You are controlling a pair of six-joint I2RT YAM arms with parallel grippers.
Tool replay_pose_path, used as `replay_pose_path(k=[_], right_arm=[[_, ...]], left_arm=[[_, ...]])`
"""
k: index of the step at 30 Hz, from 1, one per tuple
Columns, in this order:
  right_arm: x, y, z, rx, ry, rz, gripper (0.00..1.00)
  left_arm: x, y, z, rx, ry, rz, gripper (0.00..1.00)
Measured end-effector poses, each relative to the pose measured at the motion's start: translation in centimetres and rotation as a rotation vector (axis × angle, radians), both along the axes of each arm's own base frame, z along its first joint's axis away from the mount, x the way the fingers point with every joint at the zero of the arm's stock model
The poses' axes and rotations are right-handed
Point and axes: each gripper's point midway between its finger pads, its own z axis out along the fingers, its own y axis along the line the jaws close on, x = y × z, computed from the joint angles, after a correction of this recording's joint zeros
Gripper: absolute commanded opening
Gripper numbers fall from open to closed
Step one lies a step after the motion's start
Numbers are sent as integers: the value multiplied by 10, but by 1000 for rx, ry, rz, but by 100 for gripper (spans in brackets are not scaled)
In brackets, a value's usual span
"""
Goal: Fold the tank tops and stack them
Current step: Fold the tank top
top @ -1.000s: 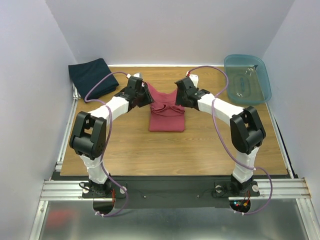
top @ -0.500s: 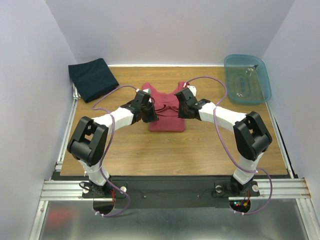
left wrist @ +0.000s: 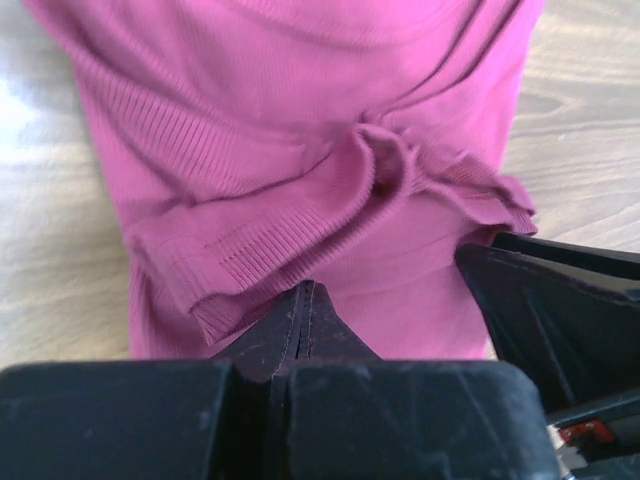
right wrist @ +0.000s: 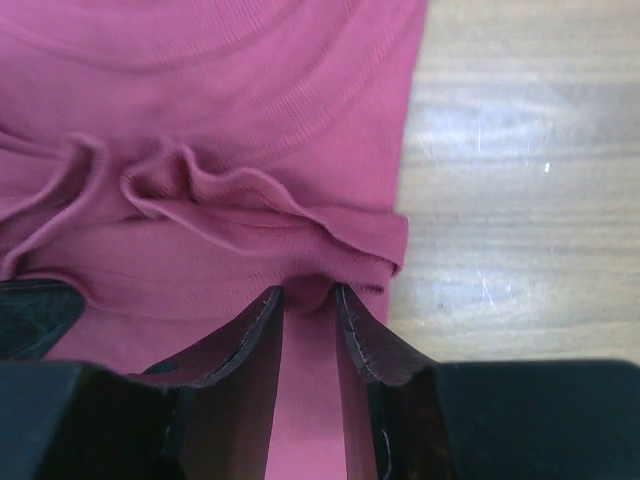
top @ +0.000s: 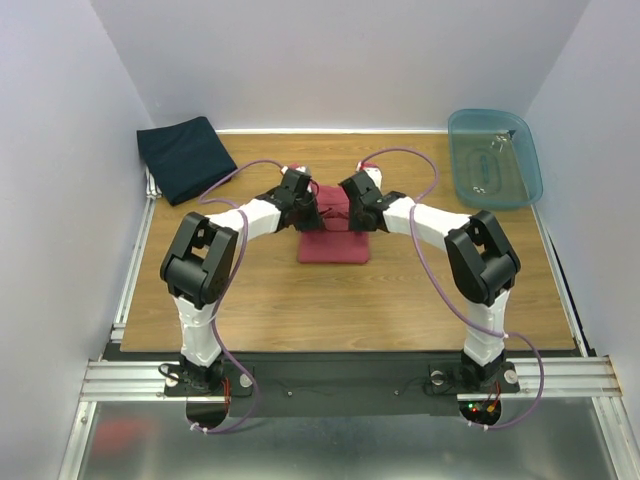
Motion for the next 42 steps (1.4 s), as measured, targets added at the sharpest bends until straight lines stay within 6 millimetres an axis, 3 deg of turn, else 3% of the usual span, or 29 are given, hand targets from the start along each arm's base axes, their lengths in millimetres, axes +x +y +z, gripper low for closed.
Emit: replay_pose_path(k=[8, 16, 22, 25, 27, 31, 34, 38, 42], right_arm=[[27, 9, 22, 3, -73, -3, 34], [46, 3, 8, -32, -69, -28, 35], [65, -16, 20, -62, -116, -85, 44], [70, -22, 34, -72, -146, -99, 45], [69, -22, 45, -56, -165, -96, 45], [53, -23, 67, -7, -180, -76, 36], [41, -22, 74, 19, -177, -58, 34], [25, -7, 61, 23, -144, -11, 34], [22, 7, 40, 12, -103, 28, 34]], left_arm=[[36, 0, 24, -29, -62, 32, 2], [71, 10, 15, -26, -68, 73, 2], [82, 20, 11, -30, -63, 90, 16], [91, 22, 22, -41, -89, 90, 31], [96, 22, 30, -44, -114, 91, 34], [98, 25, 47, -47, -148, 99, 34], [95, 30, 72, -56, -194, 114, 25], [70, 40, 98, -76, -235, 141, 16], [46, 38, 103, -99, -244, 136, 13]])
